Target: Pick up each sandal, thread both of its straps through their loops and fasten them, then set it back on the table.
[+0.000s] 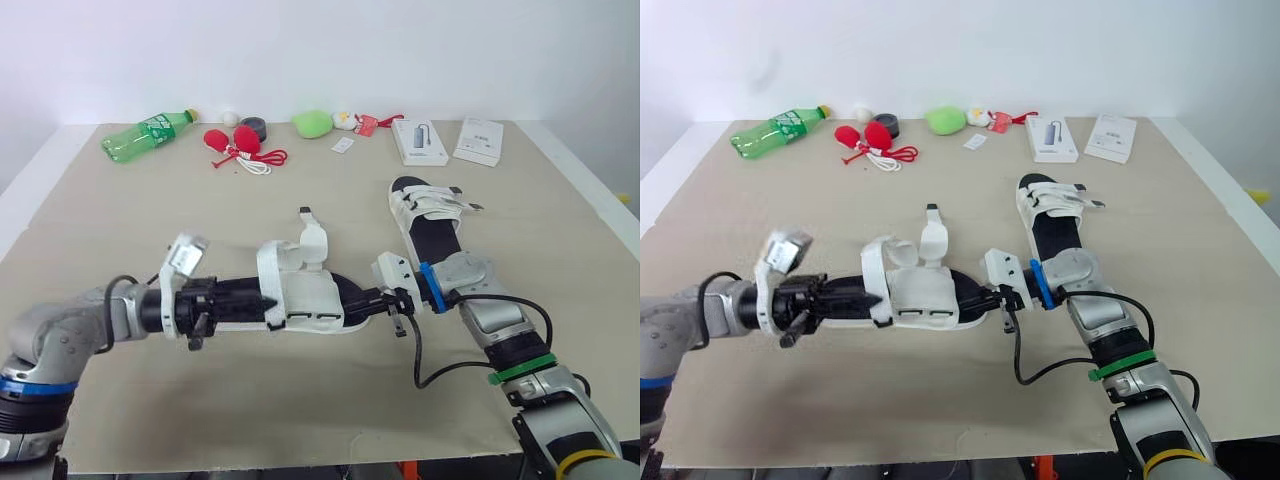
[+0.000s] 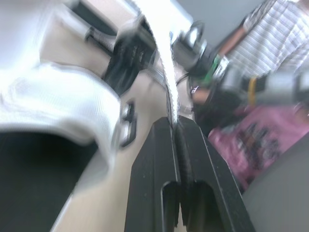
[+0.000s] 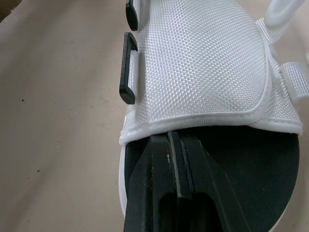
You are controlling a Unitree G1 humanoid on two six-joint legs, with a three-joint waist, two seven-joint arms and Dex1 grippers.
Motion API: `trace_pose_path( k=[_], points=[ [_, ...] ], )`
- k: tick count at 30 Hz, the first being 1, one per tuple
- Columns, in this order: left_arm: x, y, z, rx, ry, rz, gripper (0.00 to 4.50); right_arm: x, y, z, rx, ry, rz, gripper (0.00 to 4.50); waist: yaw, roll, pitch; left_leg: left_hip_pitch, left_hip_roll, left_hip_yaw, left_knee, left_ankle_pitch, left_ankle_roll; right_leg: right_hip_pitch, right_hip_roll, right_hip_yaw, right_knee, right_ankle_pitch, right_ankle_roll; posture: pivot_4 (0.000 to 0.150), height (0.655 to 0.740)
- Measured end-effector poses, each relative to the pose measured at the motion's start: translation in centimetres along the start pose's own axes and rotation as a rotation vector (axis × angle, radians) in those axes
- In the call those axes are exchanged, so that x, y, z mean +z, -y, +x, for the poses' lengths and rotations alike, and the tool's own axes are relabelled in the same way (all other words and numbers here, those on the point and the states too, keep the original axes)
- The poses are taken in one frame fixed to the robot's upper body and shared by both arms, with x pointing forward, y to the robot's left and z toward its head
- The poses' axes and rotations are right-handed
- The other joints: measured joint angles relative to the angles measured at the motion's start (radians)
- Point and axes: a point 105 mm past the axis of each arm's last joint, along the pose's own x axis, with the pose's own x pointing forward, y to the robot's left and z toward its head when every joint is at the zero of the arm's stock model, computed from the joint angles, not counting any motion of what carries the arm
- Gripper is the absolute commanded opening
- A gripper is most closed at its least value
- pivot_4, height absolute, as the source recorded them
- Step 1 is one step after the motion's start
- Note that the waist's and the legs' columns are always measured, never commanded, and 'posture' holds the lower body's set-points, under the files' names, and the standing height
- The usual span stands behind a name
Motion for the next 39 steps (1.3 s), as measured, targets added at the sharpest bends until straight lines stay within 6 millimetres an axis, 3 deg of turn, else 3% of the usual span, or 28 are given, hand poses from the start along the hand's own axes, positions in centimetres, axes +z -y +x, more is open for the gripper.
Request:
trace_pose_path(
  k=[5, 9, 15, 26, 30, 39],
  points=[
    [2.8, -1.2, 0.7, 0.025, 0.115, -0.010, 0.05, 0.0, 0.0, -0.1, 0.000, -0.002, -0.002, 0.00, 0.002, -0.001, 0.000, 0.000, 0.000, -0.001, 0.000, 0.000, 0.000, 0.001, 0.000, -0.001, 0.000, 0.001, 0.002, 0.150, 0.7400],
    [1.1, -1.8, 2.9, 0.013, 0.053, -0.068, 0.05, 0.0, -0.1, 0.0, -0.005, -0.002, 0.000, 0.00, 0.002, -0.001, 0.000, 0.000, 0.000, -0.001, 0.000, 0.000, 0.000, 0.001, 0.000, -0.001, 0.000, 0.001, 0.002, 0.150, 0.7400],
    [-0.2, -1.8, 2.7, 0.003, 0.016, -0.124, 0.05, 0.0, -0.2, -0.1, -0.006, -0.006, -0.002, 0.00, 0.001, -0.001, 0.000, 0.000, -0.001, -0.001, 0.000, 0.000, 0.000, 0.001, 0.000, -0.001, 0.000, 0.001, 0.002, 0.150, 0.7400],
    [-0.8, -2.0, 2.6, 0.026, -0.040, -0.096, 0.05, 0.0, -0.2, -0.1, -0.005, -0.007, -0.004, 0.00, 0.001, -0.001, 0.000, 0.000, -0.001, -0.001, 0.000, 0.000, 0.000, 0.001, 0.000, -0.001, 0.000, 0.001, 0.002, 0.150, 0.7400],
    [-0.5, -3.0, 2.5, 0.083, -0.033, -0.050, 0.05, 0.0, -0.2, -0.1, -0.007, -0.006, -0.004, 0.00, 0.001, -0.001, 0.000, 0.000, -0.001, -0.001, 0.000, 0.000, 0.000, 0.001, 0.000, -0.001, 0.000, 0.001, 0.002, 0.150, 0.7400],
    [-0.4, -2.7, 2.8, 0.043, -0.050, -0.031, 0.05, 0.0, -0.2, -0.1, -0.009, -0.006, -0.004, 0.00, 0.001, -0.001, 0.000, 0.000, -0.001, -0.001, 0.000, 0.000, 0.000, 0.001, 0.000, -0.001, 0.000, 0.001, 0.002, 0.150, 0.7400]
  ],
)
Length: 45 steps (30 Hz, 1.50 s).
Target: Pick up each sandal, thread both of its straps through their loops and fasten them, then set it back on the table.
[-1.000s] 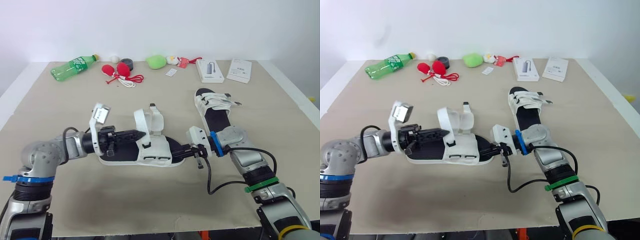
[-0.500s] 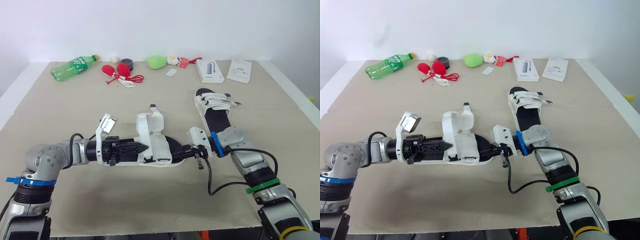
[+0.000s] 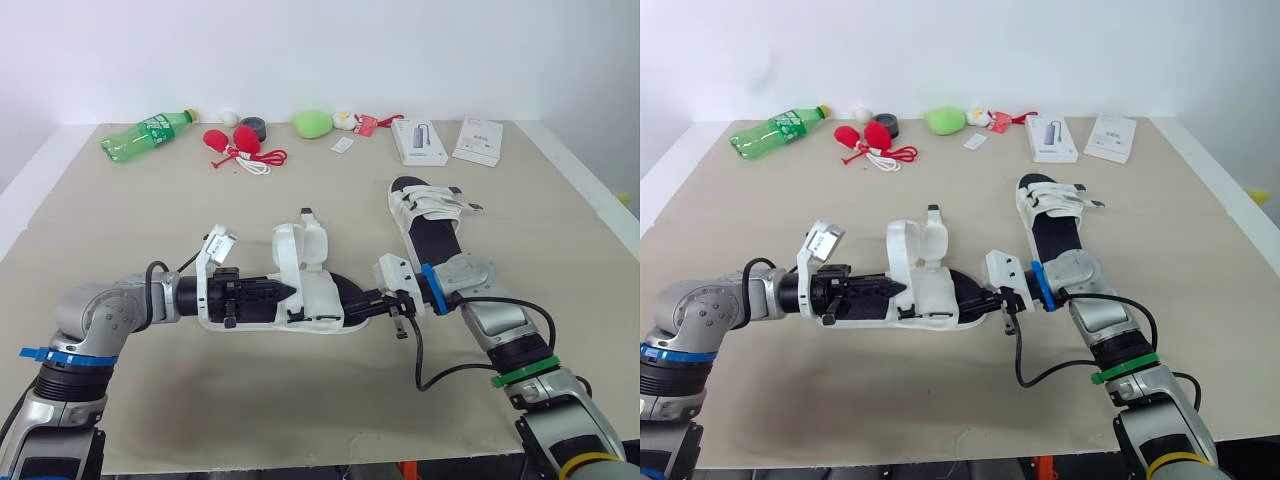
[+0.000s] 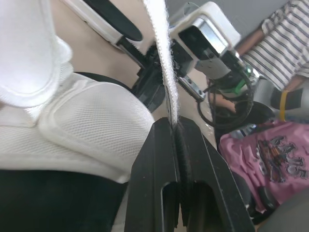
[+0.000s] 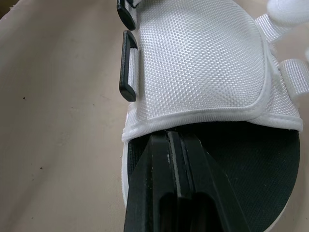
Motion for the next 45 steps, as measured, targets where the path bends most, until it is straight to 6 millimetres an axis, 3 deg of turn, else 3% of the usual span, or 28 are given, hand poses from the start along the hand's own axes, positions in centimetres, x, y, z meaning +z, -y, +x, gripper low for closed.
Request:
trace_pose_path(
  k=[18, 22, 23, 24, 27, 32, 37, 42, 45],
  points=[
    [-2.1, -0.1, 1.0, -0.004, -0.128, 0.115, 0.05, -0.1, 0.0, 0.0, -0.007, 0.002, 0.001, 0.00, 0.000, 0.000, 0.000, 0.000, 0.000, 0.000, 0.000, 0.000, 0.000, 0.000, 0.000, 0.000, 0.000, 0.000, 0.000, 0.150, 0.7400],
    [-2.3, -0.1, 1.1, 0.004, -0.143, 0.145, 1.06, -0.1, 0.0, 0.0, -0.008, 0.001, 0.000, 0.00, 0.000, 0.000, 0.000, 0.001, 0.000, 0.000, 0.000, 0.000, 0.000, 0.001, 0.000, 0.000, 0.000, 0.000, 0.000, 0.150, 0.7400],
    [-2.3, -0.1, 1.1, 0.002, -0.143, 0.146, 1.55, -0.1, 0.0, 0.0, -0.007, 0.001, 0.000, 0.00, 0.000, 0.000, 0.000, 0.001, 0.000, 0.000, 0.000, 0.000, 0.000, 0.001, 0.000, 0.000, 0.000, 0.000, 0.000, 0.150, 0.7400],
    [-2.3, 0.2, 1.1, -0.007, -0.144, 0.154, 1.67, -0.1, 0.0, 0.0, -0.007, 0.001, -0.001, 0.00, 0.000, 0.000, 0.000, 0.000, 0.000, 0.000, 0.000, 0.000, 0.000, 0.001, 0.000, 0.000, 0.000, 0.000, 0.000, 0.150, 0.7400],
    [-2.0, 0.4, 1.2, -0.018, -0.135, 0.158, 1.67, -0.1, 0.0, 0.0, -0.007, 0.001, -0.003, 0.00, 0.000, 0.000, 0.000, 0.000, 0.000, 0.000, 0.000, 0.000, 0.000, 0.001, 0.000, 0.000, 0.000, 0.000, 0.000, 0.150, 0.7400],
    [0.6, 0.2, 1.0, 0.020, -0.086, 0.247, 1.67, -0.1, 0.0, 0.0, -0.007, 0.001, -0.003, 0.00, 0.000, 0.000, 0.000, 0.000, 0.000, 0.000, 0.000, 0.000, 0.000, 0.001, 0.000, 0.000, 0.000, 0.000, 0.000, 0.150, 0.7400],
    [1.1, -0.3, 1.4, 0.044, -0.059, 0.268, 1.67, -0.1, 0.0, 0.0, -0.006, 0.001, -0.004, 0.00, 0.000, 0.000, 0.000, 0.000, 0.000, 0.000, 0.000, 0.000, 0.000, 0.001, 0.000, 0.000, 0.000, 0.000, 0.000, 0.150, 0.7400],
    [1.1, 0.0, 1.7, 0.011, -0.057, 0.282, 0.11, -0.1, 0.0, 0.0, -0.007, 0.001, -0.003, 0.00, 0.000, 0.000, 0.000, 0.000, 0.000, 0.000, 0.000, 0.000, 0.000, 0.001, 0.000, 0.000, 0.000, 0.000, 0.000, 0.150, 0.7400],
    [0.3, 0.3, 1.8, -0.019, -0.090, 0.285, 0.11, -0.1, 0.0, 0.0, -0.006, 0.001, -0.002, 0.00, 0.000, 0.000, 0.000, 0.000, 0.000, 0.000, 0.000, 0.000, 0.000, 0.001, 0.000, 0.000, 0.000, 0.000, 0.000, 0.150, 0.7400]
  ],
)
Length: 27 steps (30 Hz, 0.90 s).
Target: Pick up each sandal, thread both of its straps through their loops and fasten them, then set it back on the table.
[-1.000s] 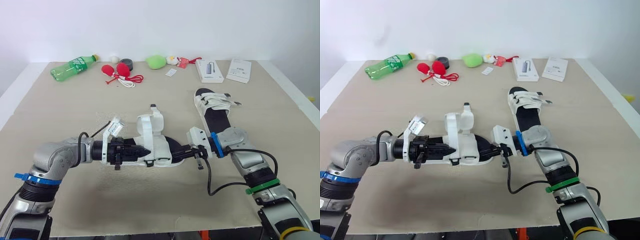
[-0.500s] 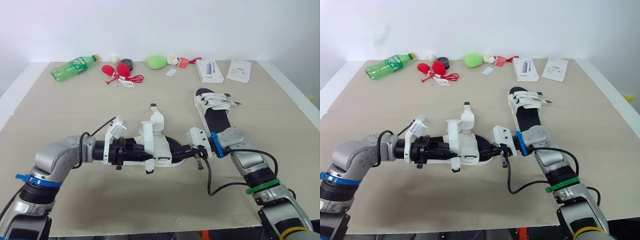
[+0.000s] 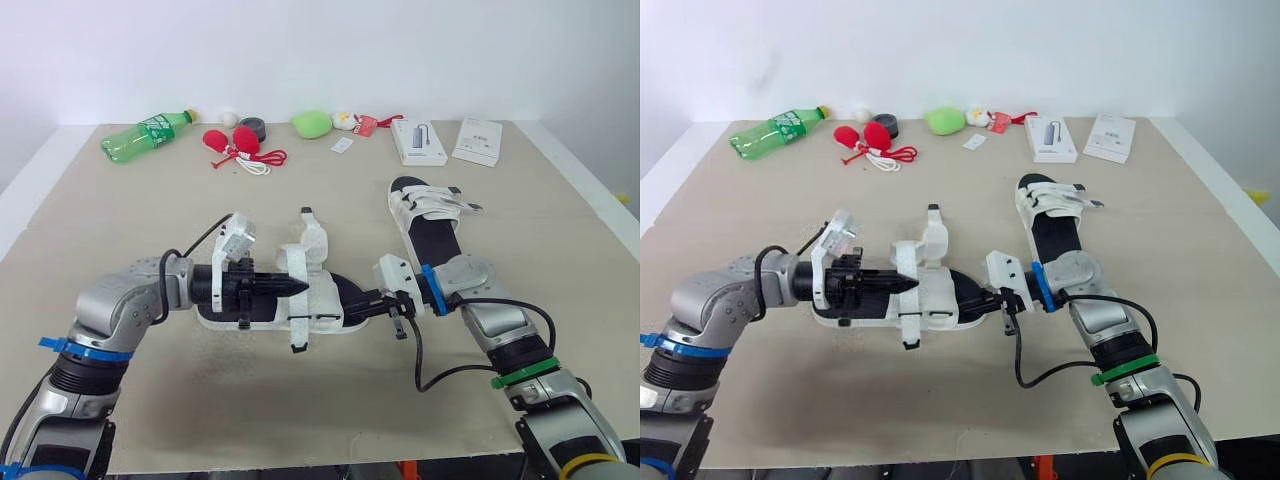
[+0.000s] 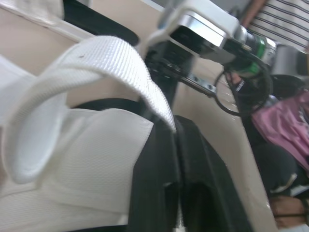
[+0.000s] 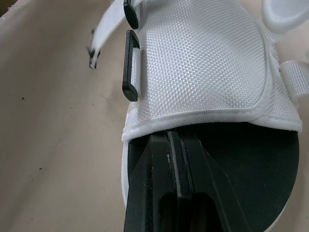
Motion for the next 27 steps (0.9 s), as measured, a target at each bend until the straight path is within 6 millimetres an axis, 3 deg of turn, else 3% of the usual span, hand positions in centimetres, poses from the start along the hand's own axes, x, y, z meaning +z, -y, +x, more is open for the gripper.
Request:
trace_pose_path(
  k=[5, 10, 12, 16, 18, 24, 26, 27],
  points=[
    [-2.6, 0.7, 0.3, -0.023, -0.066, -0.011, 0.11, 0.0, 0.0, 0.0, 0.000, 0.000, 0.001, 0.00, 0.000, 0.000, 0.000, 0.000, 0.000, 0.000, 0.000, 0.000, 0.000, 0.000, 0.000, 0.000, 0.000, 0.000, 0.000, 0.150, 0.7400],
    [-2.9, 1.1, 0.5, -0.021, -0.079, 0.013, 0.11, 0.0, 0.0, 0.0, -0.001, 0.000, 0.001, 0.00, 0.000, 0.000, 0.000, 0.000, 0.000, 0.000, 0.000, 0.000, 0.000, 0.001, 0.000, 0.000, 0.000, -0.001, -0.003, 0.150, 0.7400],
    [-2.9, 1.1, 0.4, -0.012, -0.087, 0.025, 0.34, 0.0, 0.0, 0.0, -0.001, 0.000, 0.001, 0.00, 0.000, 0.000, 0.000, 0.000, 0.000, 0.000, 0.000, 0.000, 0.000, 0.001, 0.000, 0.000, 0.000, -0.001, -0.003, 0.150, 0.7400],
    [-2.5, 1.5, 0.2, -0.007, -0.097, 0.064, 1.93, 0.0, 0.0, 0.0, -0.001, -0.001, 0.001, 0.00, 0.000, 0.000, 0.000, 0.000, 0.000, 0.000, 0.000, 0.000, 0.000, 0.001, 0.000, 0.000, 0.000, -0.001, -0.003, 0.150, 0.7400],
    [-2.2, 1.5, -0.5, 0.003, -0.126, 0.105, 2.17, 0.0, 0.0, 0.0, -0.001, -0.001, 0.001, 0.00, 0.000, 0.000, 0.000, 0.000, 0.000, 0.000, 0.000, 0.000, 0.000, 0.000, 0.000, 0.000, 0.000, -0.001, -0.003, 0.150, 0.7400],
    [-0.6, 1.3, -3.1, 0.076, -0.206, 0.253, 2.17, 0.0, 0.0, 0.0, 0.001, -0.001, -0.002, 0.00, 0.000, 0.000, 0.000, 0.000, 0.000, 0.000, 0.000, 0.000, 0.000, 0.000, 0.000, 0.000, 0.000, -0.003, -0.005, 0.150, 0.7400],
    [0.0, 1.6, -3.8, 0.087, -0.212, 0.269, 2.17, 0.0, 0.0, 0.0, 0.003, -0.001, -0.006, 0.00, 0.000, 0.000, 0.000, 0.000, 0.000, 0.000, 0.000, 0.000, 0.000, 0.000, 0.000, 0.000, 0.000, -0.003, -0.005, 0.150, 0.7400],
    [-0.2, 3.0, -4.4, 0.042, -0.244, 0.233, 2.17, 0.0, -0.1, 0.0, 0.007, 0.000, -0.007, 0.00, -0.003, -0.001, 0.000, 0.000, 0.001, 0.001, -0.001, -0.001, 0.000, -0.001, 0.000, 0.000, 0.000, -0.003, -0.005, 0.150, 0.7400]
  ],
)
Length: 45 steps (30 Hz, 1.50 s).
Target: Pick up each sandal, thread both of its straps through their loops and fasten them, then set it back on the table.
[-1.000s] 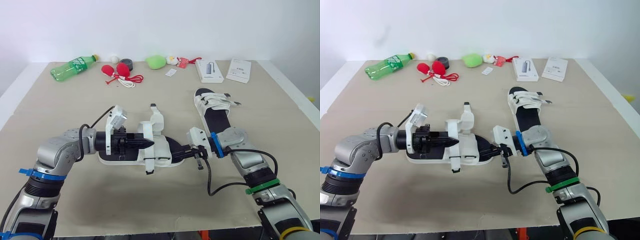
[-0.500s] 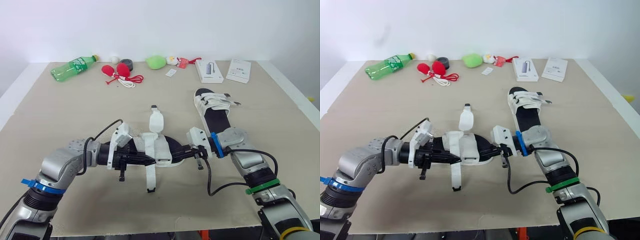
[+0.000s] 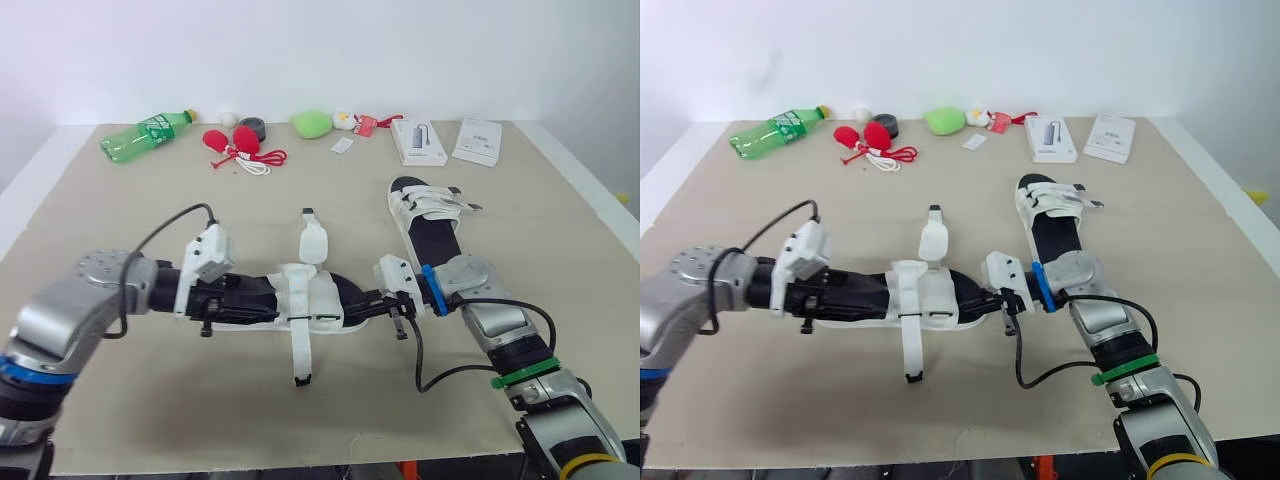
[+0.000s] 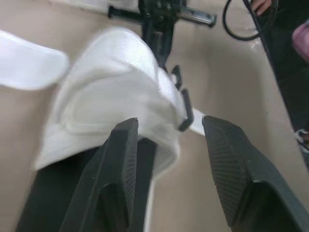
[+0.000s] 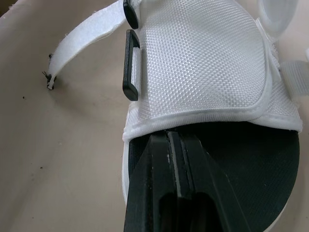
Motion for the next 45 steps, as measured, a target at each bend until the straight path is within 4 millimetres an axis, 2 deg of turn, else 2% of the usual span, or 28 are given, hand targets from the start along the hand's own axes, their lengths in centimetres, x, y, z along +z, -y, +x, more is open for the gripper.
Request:
trace_pose_path(
  k=[1, 4, 7, 11, 17, 23, 25, 26, 28, 30, 36, 42, 45],
  points=[
    [-0.6, 1.7, -0.1, -0.060, -0.005, -0.062, 2.17, 0.1, 0.0, 0.1, 0.008, 0.001, -0.005, 0.00, -0.001, 0.001, 0.000, 0.000, 0.000, 0.001, 0.000, -0.001, 0.000, 0.000, 0.000, 0.001, 0.000, 0.000, 0.001, 0.150, 0.7400],
    [-2.7, 4.0, 0.9, -0.131, -0.014, -0.187, 2.17, 0.0, 0.0, 0.0, 0.011, 0.001, -0.007, 0.00, 0.000, 0.000, 0.000, 0.001, 0.001, 0.000, -0.001, -0.001, 0.000, 0.000, 0.000, 0.000, 0.000, -0.001, 0.001, 0.150, 0.7400],
    [-3.6, 4.3, 2.1, -0.110, 0.012, -0.234, 2.17, 0.0, 0.0, 0.0, 0.009, 0.000, -0.005, 0.00, 0.001, 0.000, 0.000, 0.001, 0.001, 0.000, 0.000, -0.001, 0.000, 0.000, 0.001, 0.000, 0.001, -0.001, -0.002, 0.150, 0.7400],
    [-4.6, 3.4, 4.1, -0.008, 0.057, -0.257, 2.17, 0.0, 0.0, 0.1, 0.011, 0.000, -0.005, 0.00, 0.001, -0.001, 0.000, 0.001, 0.000, 0.000, 0.002, -0.001, 0.000, 0.001, 0.000, 0.000, 0.001, 0.000, -0.001, 0.150, 0.7400],
    [-5.1, 1.5, 5.7, 0.085, 0.112, -0.282, 2.17, -0.1, -0.1, 0.0, 0.013, -0.001, -0.005, 0.00, 0.002, -0.002, -0.001, 0.001, 0.000, 0.000, 0.002, -0.001, 0.000, 0.001, 0.000, 0.000, 0.001, 0.001, -0.001, 0.150, 0.7400],
    [-4.9, 0.7, 6.8, 0.105, 0.144, -0.276, 2.17, -0.1, -0.1, 0.0, 0.013, -0.001, -0.005, 0.00, 0.003, -0.002, -0.001, 0.001, 0.000, 0.000, 0.002, -0.001, 0.000, 0.002, 0.000, 0.000, 0.000, 0.001, 0.000, 0.150, 0.7400],
    [-4.9, 0.5, 6.9, 0.102, 0.149, -0.277, 1.60, -0.1, -0.1, 0.0, 0.013, -0.002, -0.006, 0.00, 0.003, -0.002, -0.001, 0.001, 0.000, 0.000, 0.002, -0.001, 0.000, 0.002, 0.000, 0.000, 0.000, 0.001, 0.000, 0.150, 0.7400],
    [-4.9, 0.5, 6.9, 0.102, 0.149, -0.276, 1.55, -0.1, -0.1, 0.0, 0.013, -0.002, -0.006, 0.00, 0.003, -0.002, -0.001, 0.001, 0.000, 0.000, 0.002, -0.001, 0.000, 0.002, 0.000, 0.000, 0.000, 0.001, 0.000, 0.150, 0.7400],
    [-4.7, 0.4, 6.8, 0.092, 0.158, -0.254, 0.54, -0.1, -0.1, 0.0, 0.012, -0.005, -0.012, 0.00, 0.003, -0.002, -0.001, 0.001, 0.000, 0.000, 0.003, -0.001, 0.000, 0.002, 0.000, 0.000, 0.000, 0.001, 0.000, 0.150, 0.7400],
    [-4.4, 0.4, 6.7, 0.078, 0.168, -0.225, 0.05, -0.1, -0.1, 0.0, 0.012, -0.005, -0.013, 0.00, 0.003, -0.002, -0.001, 0.001, 0.000, 0.000, 0.003, -0.001, 0.000, 0.002, 0.000, 0.000, 0.000, 0.001, 0.000, 0.150, 0.7400],
    [-3.8, 2.4, 5.9, -0.001, 0.167, -0.115, 0.05, -0.1, -0.1, 0.1, 0.014, -0.005, -0.014, 0.00, 0.003, -0.002, -0.001, 0.001, 0.000, 0.000, 0.003, -0.001, 0.000, 0.002, 0.000, 0.000, 0.000, 0.000, -0.001, 0.150, 0.7400],
    [-3.5, 3.2, 5.7, -0.034, 0.161, -0.083, 0.05, -0.1, -0.1, 0.1, 0.013, -0.005, -0.013, 0.00, 0.002, -0.002, -0.001, 0.002, 0.000, 0.000, 0.003, -0.001, 0.000, 0.002, 0.000, 0.000, 0.000, 0.001, -0.001, 0.150, 0.7400],
    [-2.8, 4.0, 5.8, -0.066, 0.174, -0.051, 0.05, -0.1, 0.0, 0.1, 0.014, -0.003, -0.011, 0.00, 0.002, -0.002, -0.001, 0.002, 0.000, 0.000, 0.003, -0.001, 0.000, 0.002, 0.000, 0.000, 0.000, 0.001, -0.001, 0.150, 0.7400]
  ],
)
